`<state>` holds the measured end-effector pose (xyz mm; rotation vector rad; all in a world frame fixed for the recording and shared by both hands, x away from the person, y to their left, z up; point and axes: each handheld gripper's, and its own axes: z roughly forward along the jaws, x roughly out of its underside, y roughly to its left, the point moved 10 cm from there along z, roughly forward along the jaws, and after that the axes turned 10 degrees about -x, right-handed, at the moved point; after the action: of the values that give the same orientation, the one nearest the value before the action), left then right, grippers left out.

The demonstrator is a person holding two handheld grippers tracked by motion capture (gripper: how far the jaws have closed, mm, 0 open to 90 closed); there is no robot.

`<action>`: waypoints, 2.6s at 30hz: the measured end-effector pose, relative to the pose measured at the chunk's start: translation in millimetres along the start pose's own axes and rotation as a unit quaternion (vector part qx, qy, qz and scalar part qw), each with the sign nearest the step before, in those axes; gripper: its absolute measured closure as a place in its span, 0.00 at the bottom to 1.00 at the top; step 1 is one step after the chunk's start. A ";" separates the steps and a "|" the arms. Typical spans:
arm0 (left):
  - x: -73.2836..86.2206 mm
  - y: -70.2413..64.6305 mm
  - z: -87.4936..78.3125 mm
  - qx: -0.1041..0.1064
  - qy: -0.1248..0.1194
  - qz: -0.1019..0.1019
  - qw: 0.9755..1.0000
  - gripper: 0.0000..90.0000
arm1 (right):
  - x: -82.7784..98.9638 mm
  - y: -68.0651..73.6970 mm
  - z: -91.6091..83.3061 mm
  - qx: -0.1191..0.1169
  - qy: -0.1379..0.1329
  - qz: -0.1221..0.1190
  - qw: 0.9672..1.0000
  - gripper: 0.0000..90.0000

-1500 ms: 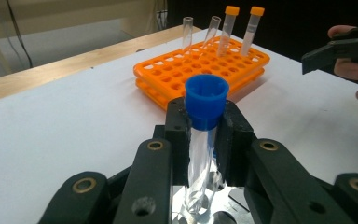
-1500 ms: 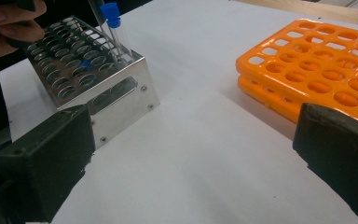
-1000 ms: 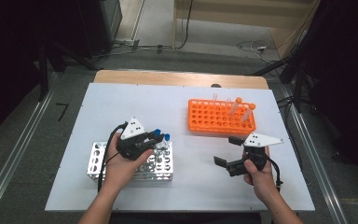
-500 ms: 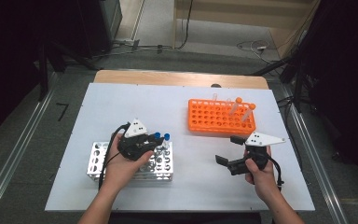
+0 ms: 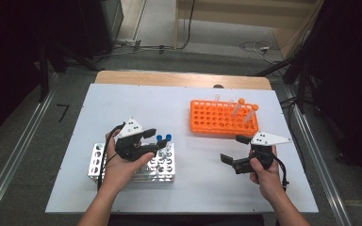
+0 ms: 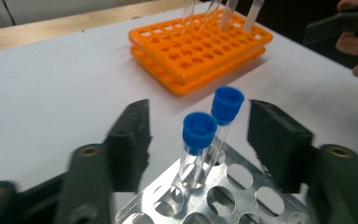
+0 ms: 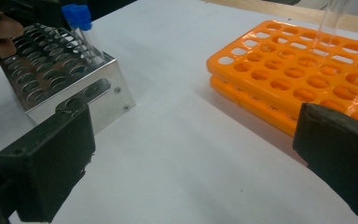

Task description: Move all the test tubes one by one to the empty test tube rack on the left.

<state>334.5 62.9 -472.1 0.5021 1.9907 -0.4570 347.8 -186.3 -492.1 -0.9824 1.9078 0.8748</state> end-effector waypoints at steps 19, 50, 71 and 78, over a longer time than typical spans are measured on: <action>-11.4 -3.2 -10.4 0.038 -0.050 -0.030 0.998 0.00 | -23.8 -74.5 -27.3 0.076 -0.046 0.080 0.993 0.02; -11.0 1.1 -10.6 0.028 -0.044 -0.030 0.998 0.00 | 1.3 -160.2 -1.3 0.210 -0.011 0.102 0.972 0.73; -12.7 -2.8 -10.9 0.029 -0.045 -0.027 0.998 0.00 | -25.3 -141.3 -22.2 0.201 -0.064 0.078 0.974 0.80; -15.9 -4.3 -12.9 0.030 -0.049 -0.024 0.998 0.00 | -30.1 -112.4 -26.4 0.161 -0.067 0.077 0.982 0.80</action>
<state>329.4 63.5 -451.8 0.4621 1.9017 -0.5619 447.3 -250.5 -477.9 -0.5748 1.9506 0.6716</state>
